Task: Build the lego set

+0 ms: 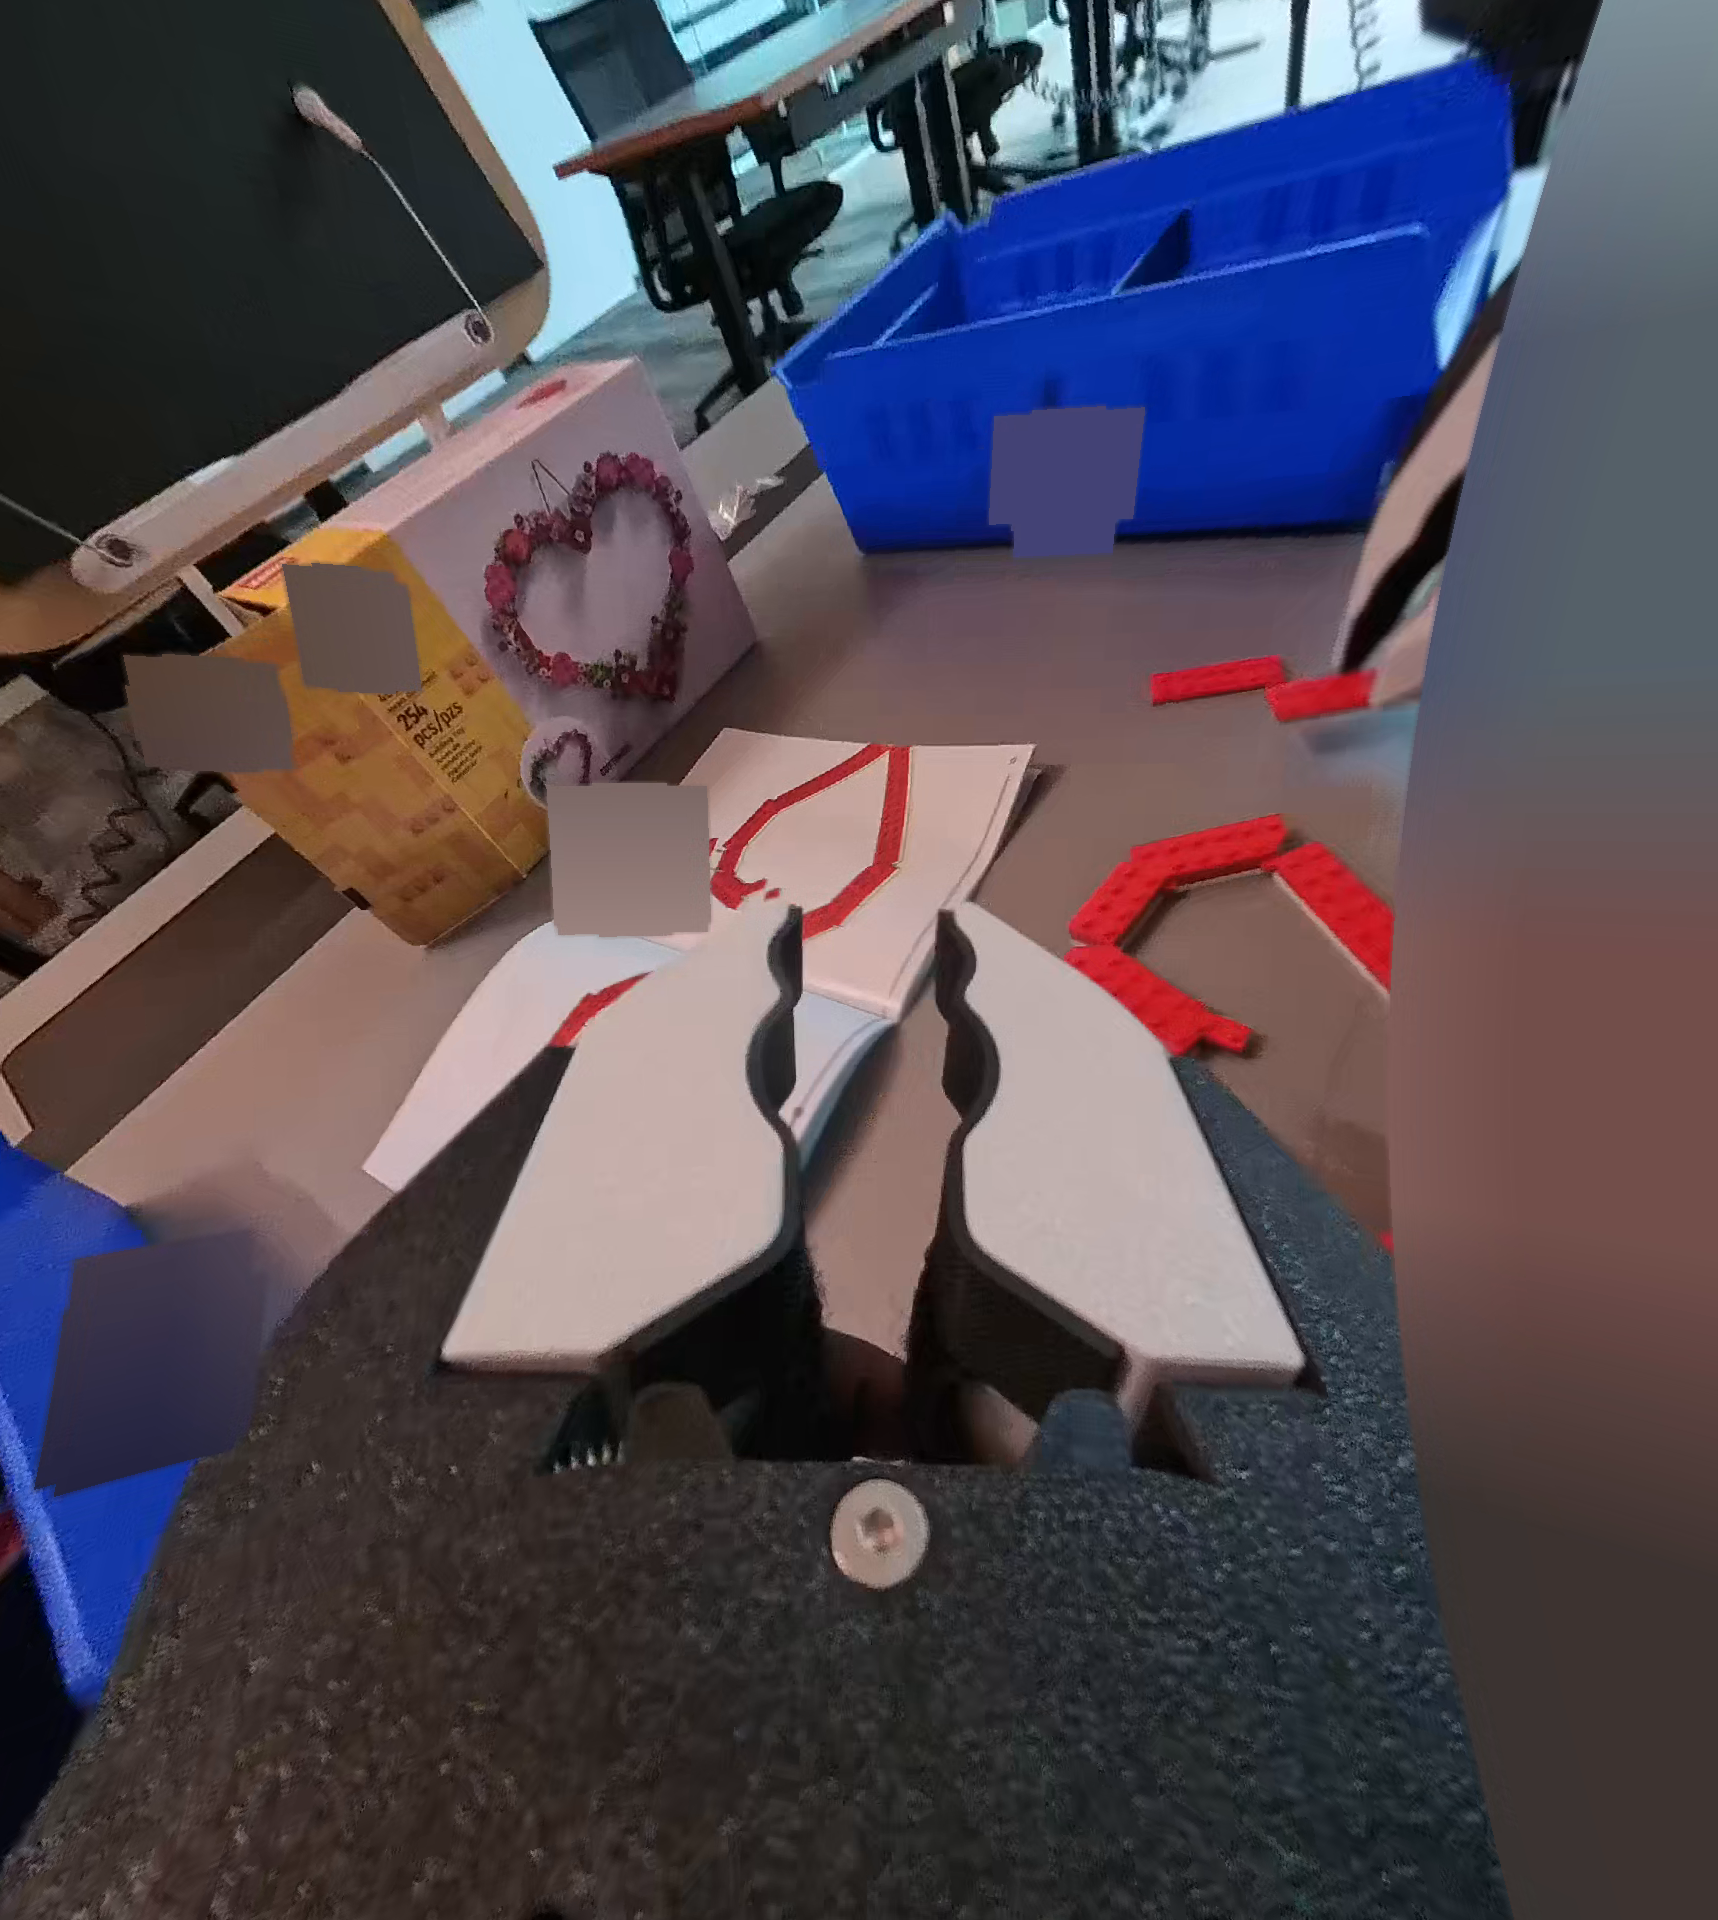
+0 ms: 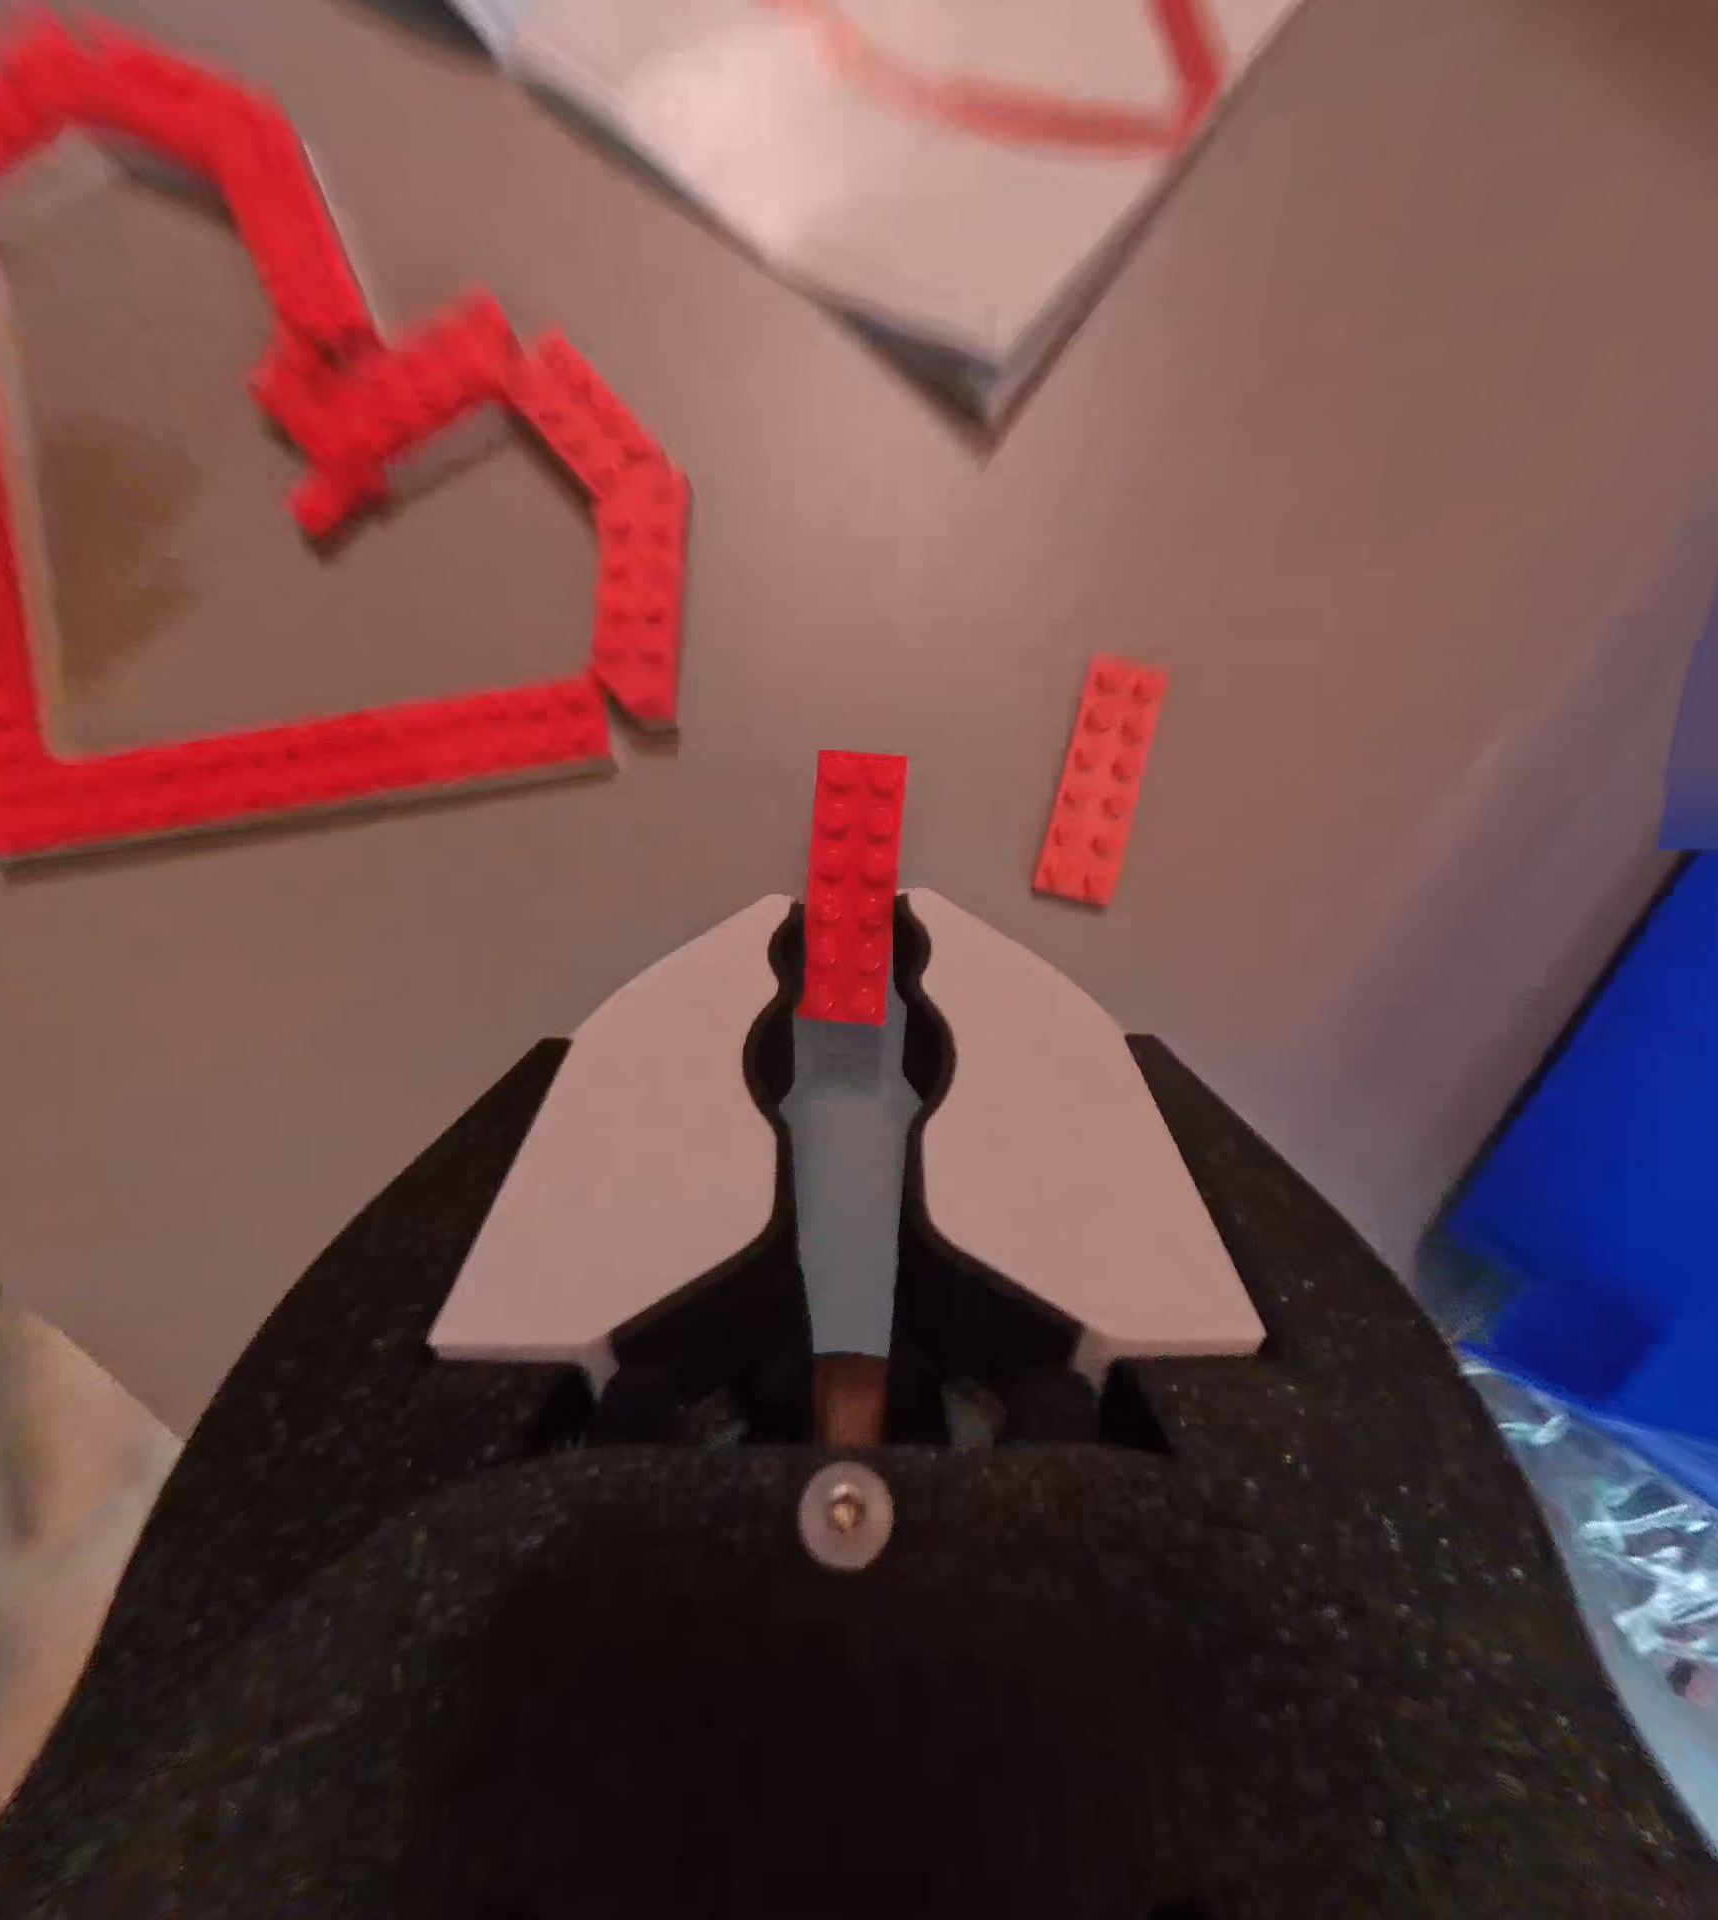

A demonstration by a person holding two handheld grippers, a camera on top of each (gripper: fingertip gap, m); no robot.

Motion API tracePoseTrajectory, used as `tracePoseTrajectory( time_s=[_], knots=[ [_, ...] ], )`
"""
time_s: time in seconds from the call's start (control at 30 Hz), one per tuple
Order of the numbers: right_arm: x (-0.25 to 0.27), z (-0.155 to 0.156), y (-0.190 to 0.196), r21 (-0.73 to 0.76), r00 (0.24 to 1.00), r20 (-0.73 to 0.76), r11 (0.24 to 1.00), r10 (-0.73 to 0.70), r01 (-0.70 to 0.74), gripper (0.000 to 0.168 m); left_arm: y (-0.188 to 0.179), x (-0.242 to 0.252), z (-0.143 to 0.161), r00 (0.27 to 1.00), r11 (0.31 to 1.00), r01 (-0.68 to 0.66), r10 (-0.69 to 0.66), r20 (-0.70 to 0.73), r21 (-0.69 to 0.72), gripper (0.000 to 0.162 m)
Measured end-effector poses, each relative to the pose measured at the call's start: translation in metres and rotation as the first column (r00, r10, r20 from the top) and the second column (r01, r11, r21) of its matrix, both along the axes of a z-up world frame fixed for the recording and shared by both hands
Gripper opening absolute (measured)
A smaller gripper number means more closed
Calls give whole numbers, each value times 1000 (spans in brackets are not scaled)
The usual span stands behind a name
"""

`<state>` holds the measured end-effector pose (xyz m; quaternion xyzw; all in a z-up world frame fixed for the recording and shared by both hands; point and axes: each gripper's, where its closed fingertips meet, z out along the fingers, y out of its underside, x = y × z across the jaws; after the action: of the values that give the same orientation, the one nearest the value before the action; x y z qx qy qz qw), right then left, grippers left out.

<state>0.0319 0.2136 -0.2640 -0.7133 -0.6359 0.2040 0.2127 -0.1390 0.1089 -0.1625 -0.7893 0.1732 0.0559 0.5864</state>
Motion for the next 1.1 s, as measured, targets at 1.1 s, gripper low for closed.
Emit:
tracePoseTrajectory(
  time_s=[1.1],
  knots=[
    [-24,31,23,120,983,-128,982,-134,149,56,-46,5,8,986,979,-64,32,166,192,23]
  ],
)
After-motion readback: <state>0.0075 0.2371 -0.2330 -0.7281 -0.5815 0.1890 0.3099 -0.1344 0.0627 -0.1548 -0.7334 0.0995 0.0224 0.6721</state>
